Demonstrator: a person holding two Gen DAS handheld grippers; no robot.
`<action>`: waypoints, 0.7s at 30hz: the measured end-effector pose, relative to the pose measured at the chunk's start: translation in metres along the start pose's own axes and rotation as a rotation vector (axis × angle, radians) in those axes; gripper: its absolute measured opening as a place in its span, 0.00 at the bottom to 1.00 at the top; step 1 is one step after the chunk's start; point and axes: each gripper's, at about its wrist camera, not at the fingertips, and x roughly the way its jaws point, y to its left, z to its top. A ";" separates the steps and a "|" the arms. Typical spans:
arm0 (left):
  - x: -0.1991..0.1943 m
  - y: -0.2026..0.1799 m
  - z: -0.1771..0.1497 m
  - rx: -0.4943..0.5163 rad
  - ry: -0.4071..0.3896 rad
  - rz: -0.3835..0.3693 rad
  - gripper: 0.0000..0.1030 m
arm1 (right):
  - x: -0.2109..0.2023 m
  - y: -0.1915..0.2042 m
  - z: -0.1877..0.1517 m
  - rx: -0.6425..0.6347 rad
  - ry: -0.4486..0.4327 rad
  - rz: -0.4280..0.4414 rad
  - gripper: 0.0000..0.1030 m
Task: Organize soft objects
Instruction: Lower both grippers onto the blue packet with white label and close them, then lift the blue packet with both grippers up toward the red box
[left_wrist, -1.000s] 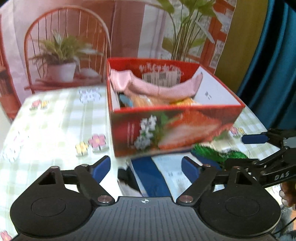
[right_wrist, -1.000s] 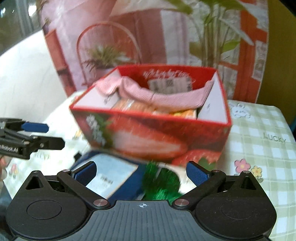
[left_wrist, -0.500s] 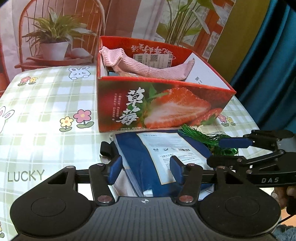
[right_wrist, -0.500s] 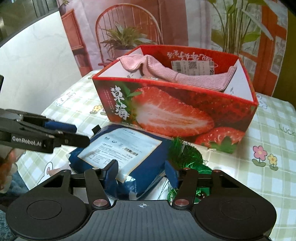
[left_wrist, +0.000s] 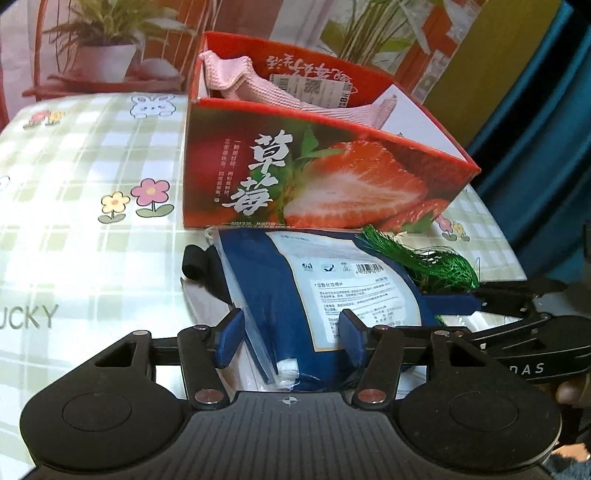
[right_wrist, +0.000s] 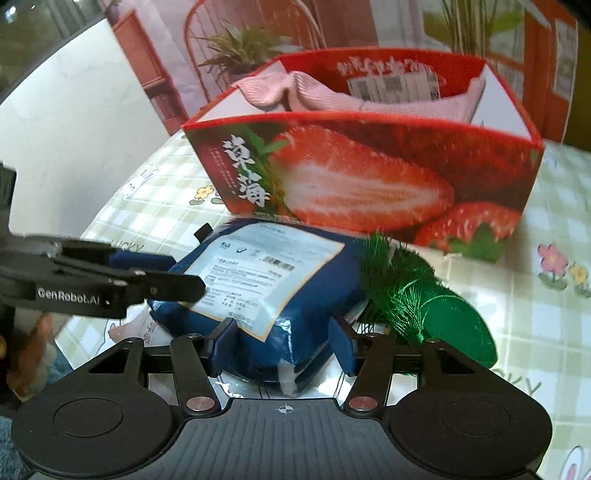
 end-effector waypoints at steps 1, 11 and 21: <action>0.001 0.001 0.000 -0.003 0.007 -0.003 0.53 | 0.002 -0.002 -0.001 0.017 0.003 0.006 0.50; 0.010 0.010 0.002 -0.056 0.004 -0.028 0.52 | 0.008 -0.007 -0.002 0.060 0.010 0.026 0.49; -0.004 0.005 0.004 -0.045 -0.024 -0.038 0.43 | 0.000 0.002 0.001 0.024 -0.006 0.052 0.41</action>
